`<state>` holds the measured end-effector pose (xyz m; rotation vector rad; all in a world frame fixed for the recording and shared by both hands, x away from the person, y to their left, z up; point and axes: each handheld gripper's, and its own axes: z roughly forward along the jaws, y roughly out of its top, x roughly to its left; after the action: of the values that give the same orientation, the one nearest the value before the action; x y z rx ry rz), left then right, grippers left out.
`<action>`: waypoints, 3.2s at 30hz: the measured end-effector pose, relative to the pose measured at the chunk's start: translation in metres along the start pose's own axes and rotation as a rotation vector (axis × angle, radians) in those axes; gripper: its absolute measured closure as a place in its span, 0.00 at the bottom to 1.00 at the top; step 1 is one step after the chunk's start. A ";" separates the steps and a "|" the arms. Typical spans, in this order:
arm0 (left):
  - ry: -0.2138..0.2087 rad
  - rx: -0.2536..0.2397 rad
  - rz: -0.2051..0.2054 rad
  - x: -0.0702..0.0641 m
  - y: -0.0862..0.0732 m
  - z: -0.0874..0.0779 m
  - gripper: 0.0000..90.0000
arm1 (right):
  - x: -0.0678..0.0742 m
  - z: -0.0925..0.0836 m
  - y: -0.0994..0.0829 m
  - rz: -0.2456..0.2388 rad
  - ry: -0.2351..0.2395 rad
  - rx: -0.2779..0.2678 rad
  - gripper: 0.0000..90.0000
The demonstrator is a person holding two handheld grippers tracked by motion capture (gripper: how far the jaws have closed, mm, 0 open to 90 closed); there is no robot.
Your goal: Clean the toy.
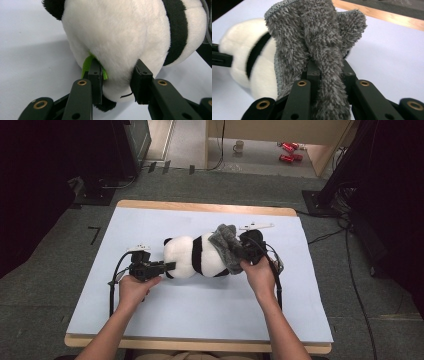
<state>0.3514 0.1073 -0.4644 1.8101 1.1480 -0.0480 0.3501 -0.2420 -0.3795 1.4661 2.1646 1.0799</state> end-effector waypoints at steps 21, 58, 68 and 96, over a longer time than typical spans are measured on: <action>-0.004 -0.020 -0.030 0.001 0.001 0.000 0.72 | 0.070 0.014 0.038 -0.049 0.197 -0.047 0.84; -0.011 -0.001 -0.021 0.006 0.004 0.000 0.73 | 0.041 0.022 0.018 -0.091 0.124 0.034 0.84; -0.030 0.007 -0.030 0.009 0.007 0.001 0.72 | 0.008 0.005 -0.003 -0.004 0.123 -0.010 0.84; -0.016 -0.014 -0.034 0.006 -0.006 0.002 0.71 | -0.023 0.020 -0.006 0.074 0.086 -0.044 0.84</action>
<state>0.3514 0.1105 -0.4721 1.7752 1.1649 -0.0745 0.3684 -0.2550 -0.4006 1.5166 2.1447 1.2294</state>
